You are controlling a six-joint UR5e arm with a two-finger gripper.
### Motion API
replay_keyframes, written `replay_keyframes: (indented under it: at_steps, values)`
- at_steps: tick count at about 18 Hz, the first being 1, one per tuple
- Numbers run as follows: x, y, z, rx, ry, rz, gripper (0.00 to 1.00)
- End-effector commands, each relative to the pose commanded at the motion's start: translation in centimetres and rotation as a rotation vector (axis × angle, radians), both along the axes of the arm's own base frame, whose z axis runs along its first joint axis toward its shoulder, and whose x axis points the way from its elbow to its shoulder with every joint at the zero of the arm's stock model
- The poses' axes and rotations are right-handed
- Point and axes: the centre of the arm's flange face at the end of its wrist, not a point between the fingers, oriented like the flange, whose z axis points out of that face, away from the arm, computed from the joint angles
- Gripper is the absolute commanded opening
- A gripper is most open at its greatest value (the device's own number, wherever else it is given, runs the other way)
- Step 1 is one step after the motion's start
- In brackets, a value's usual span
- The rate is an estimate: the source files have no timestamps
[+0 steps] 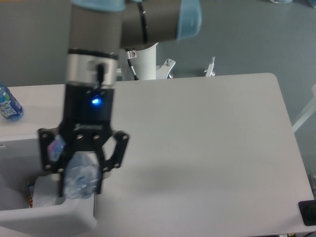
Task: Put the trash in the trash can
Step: 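Lower the bottle into the bin and open the gripper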
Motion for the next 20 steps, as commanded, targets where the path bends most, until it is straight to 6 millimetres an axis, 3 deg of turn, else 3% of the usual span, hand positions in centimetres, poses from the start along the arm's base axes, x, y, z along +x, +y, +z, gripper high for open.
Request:
replay_keyframes:
  at_steps: [6,7,9,10,16,20]
  values:
    - [1.8,1.6,-1.6,-0.02,-0.01,-0.036,0.53]
    - [1.7,1.7,-1.8,-0.023,-0.01,-0.037,0.6]
    - [1.7,1.7,-1.8,-0.028,0.025,-0.062,0.96]
    - [1.9,1.6,-1.6,-0.033,0.061,-0.089,1.0]
    - [1.7,0.4,1.0,-0.008,0.116,-0.096,1.0]
    - [-3.7,-3.5,3.8,0.0,0.196,-0.024,1.0]
